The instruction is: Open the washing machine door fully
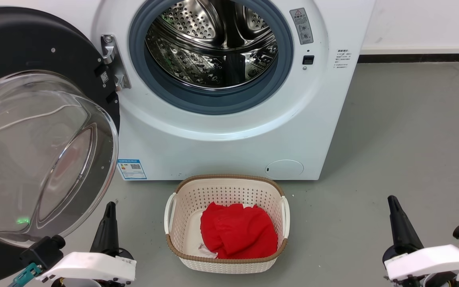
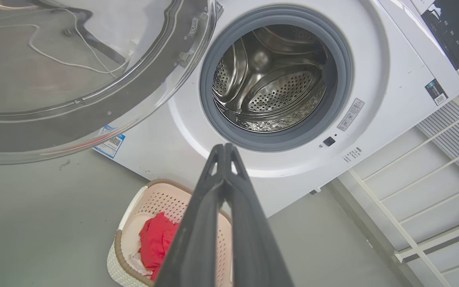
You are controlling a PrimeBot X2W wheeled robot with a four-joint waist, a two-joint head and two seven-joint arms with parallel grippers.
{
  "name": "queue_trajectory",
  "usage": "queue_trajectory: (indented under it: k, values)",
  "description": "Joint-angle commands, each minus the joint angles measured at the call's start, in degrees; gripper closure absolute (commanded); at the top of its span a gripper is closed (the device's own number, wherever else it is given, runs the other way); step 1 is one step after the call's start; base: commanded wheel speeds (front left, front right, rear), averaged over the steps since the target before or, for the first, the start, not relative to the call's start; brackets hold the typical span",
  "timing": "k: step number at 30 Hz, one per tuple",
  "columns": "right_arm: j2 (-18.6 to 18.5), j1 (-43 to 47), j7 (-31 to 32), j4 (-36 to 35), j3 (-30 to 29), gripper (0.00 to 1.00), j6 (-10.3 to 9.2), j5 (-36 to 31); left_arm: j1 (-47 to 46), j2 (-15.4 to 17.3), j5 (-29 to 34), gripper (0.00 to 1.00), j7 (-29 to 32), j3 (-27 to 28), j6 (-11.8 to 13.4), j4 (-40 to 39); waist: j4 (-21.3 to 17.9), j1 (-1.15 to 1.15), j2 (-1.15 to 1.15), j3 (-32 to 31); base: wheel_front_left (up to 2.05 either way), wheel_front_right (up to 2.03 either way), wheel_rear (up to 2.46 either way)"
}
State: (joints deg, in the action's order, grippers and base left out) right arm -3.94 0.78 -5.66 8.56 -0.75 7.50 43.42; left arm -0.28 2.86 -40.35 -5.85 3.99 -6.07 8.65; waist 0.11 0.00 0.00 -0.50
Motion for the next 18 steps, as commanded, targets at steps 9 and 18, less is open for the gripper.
queue_trajectory:
  k: [9,18]
  values:
    - [-0.62,-2.68,1.44,0.25,-0.45,1.00,0.00,8.00,-2.25,0.14,-8.08,1.00,1.83,0.50,-0.46,0.28,-0.01,0.00,0.00,0.07,0.00,0.00,0.00]
    - [-0.69,-3.30,2.73,1.02,-0.87,1.00,0.00,14.58,-2.93,0.13,-14.73,1.00,3.45,0.85,-0.57,1.06,-0.02,0.00,0.00,0.14,0.00,0.00,0.00]
